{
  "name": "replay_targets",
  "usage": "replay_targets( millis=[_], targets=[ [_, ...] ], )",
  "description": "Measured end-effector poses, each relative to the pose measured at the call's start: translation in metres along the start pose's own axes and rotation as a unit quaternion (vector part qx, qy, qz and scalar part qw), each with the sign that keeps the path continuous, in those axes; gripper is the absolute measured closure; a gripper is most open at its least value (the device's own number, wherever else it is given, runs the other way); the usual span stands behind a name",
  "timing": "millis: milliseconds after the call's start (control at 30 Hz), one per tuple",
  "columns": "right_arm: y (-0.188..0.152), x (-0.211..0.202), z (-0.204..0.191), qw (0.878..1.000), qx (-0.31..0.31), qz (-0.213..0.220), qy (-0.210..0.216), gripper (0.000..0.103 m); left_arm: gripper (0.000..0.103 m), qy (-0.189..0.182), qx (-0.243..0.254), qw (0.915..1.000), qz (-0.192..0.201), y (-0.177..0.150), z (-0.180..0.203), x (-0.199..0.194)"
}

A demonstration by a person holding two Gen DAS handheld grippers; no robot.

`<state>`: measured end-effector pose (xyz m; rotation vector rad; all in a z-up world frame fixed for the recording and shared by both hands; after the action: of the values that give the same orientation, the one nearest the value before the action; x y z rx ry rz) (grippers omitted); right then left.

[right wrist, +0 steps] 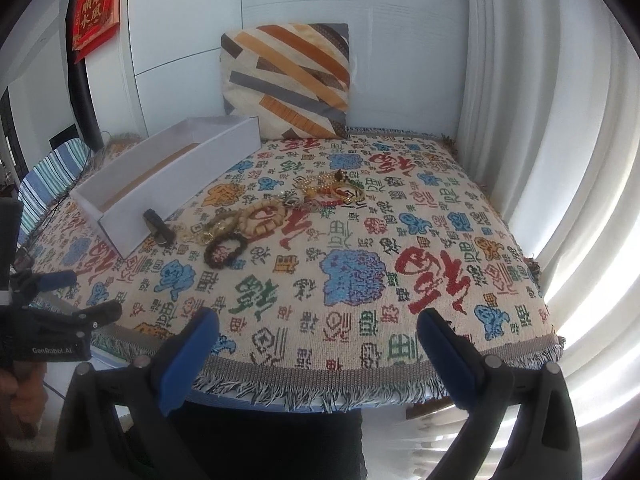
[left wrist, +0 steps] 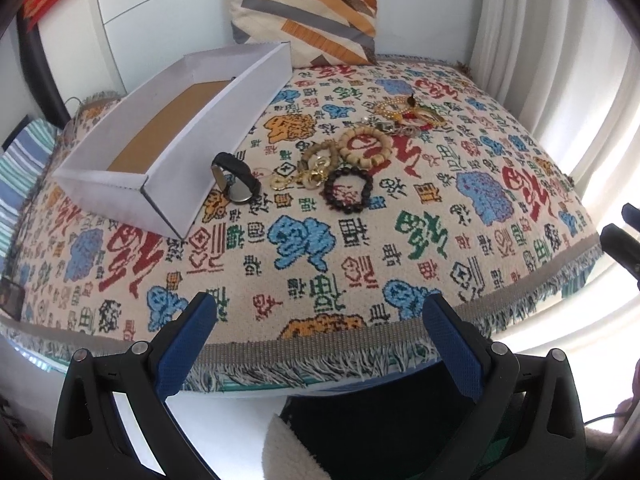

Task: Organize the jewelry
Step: 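Close the left tool on the black watch while the right tool grasps the gold bangle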

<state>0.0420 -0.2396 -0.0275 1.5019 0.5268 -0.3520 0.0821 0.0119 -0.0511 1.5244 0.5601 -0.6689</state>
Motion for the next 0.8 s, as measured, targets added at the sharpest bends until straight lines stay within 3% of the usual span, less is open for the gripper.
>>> replay_targets(
  millis=[433, 800],
  targets=[
    [0.009, 0.089, -0.006, 0.995, 0.01, -0.074, 0.059, 0.002, 0.001, 0.019, -0.042, 0.9938, -0.101, 0.007, -0.026, 0.076],
    [0.003, 0.132, -0.006, 0.99, 0.025, -0.111, 0.08, 0.002, 0.001, 0.025, -0.102, 0.9875, -0.118, 0.041, -0.067, 0.101]
  ],
)
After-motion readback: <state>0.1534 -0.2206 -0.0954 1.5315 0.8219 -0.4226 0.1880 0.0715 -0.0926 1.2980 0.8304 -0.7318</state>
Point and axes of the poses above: each gripper's, at about its wrist camera, not at the fingertips, and x roughly the way its jaws point, z to its right, y to its top, the point moved 1 cm from there along x, roughly the way its jaws point, and after that the axes turned 11 degrees about z, right-handed, at the moved point
